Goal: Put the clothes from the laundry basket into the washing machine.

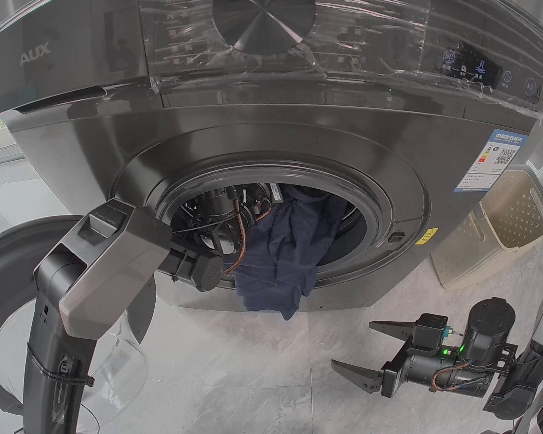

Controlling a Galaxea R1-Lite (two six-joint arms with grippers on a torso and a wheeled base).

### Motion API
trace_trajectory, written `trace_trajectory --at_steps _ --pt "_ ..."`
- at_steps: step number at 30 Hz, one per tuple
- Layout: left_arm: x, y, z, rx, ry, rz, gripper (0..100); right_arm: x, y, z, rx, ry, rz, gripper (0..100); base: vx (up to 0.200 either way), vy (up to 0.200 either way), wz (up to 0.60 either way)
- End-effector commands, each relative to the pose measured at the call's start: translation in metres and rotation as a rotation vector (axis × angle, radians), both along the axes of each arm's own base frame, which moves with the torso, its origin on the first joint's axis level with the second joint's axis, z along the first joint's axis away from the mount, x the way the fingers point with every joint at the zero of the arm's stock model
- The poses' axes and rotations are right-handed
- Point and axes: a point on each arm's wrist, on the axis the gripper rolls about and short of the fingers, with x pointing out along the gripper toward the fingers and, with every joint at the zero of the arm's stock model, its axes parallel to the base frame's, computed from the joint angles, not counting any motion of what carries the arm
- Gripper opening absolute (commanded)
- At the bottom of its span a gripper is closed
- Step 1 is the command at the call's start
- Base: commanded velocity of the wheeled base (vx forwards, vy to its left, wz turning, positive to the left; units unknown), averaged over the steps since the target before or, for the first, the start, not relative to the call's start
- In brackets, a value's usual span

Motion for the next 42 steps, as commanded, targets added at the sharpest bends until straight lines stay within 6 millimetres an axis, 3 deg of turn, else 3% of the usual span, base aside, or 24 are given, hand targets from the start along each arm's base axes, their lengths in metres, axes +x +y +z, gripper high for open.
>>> trace_trajectory --at_steps 1,5,14,18,23,24,28,34,35,42 --pt "0.001 -0.001 -0.006 0.006 0.013 0.003 100 0.000 0.000 -0.001 -0.004 0.004 0.001 100 0.000 0.000 0.00" --pt "-0.007 -0.004 -0.006 0.013 0.037 -0.010 100 0.000 0.000 -0.001 -0.004 0.004 0.001 100 0.000 0.000 0.00" --pt "-0.060 -0.005 -0.018 0.142 0.218 -0.180 100 0.001 0.001 -0.001 -0.001 0.002 0.001 100 0.000 0.000 0.00" --pt "-0.062 -0.010 -0.030 0.173 0.258 -0.192 100 0.001 0.001 -0.001 0.001 0.000 0.003 100 0.000 0.000 0.00" --pt "-0.056 -0.014 -0.060 0.227 0.313 -0.190 100 0.001 0.001 0.000 0.002 -0.001 0.003 100 0.000 0.000 0.00" --pt "-0.055 -0.014 -0.061 0.228 0.312 -0.188 0 0.001 0.001 0.000 0.002 -0.001 0.003 100 0.000 0.000 0.00" --pt "-0.049 -0.013 -0.067 0.244 0.314 -0.179 0 0.001 0.001 0.000 0.003 -0.003 0.003 100 0.000 0.000 0.00" --pt "-0.034 -0.015 -0.044 0.199 0.250 -0.153 0 0.002 0.002 0.000 0.004 -0.004 0.003 100 0.000 0.000 0.00" --pt "-0.027 -0.018 -0.030 0.162 0.207 -0.138 0 0.002 0.003 0.001 0.007 -0.007 0.003 100 0.000 0.000 0.00" --pt "0.007 -0.017 -0.006 0.009 0.074 -0.003 0 0.002 0.003 0.001 0.008 -0.008 0.003 100 0.000 0.000 0.00"
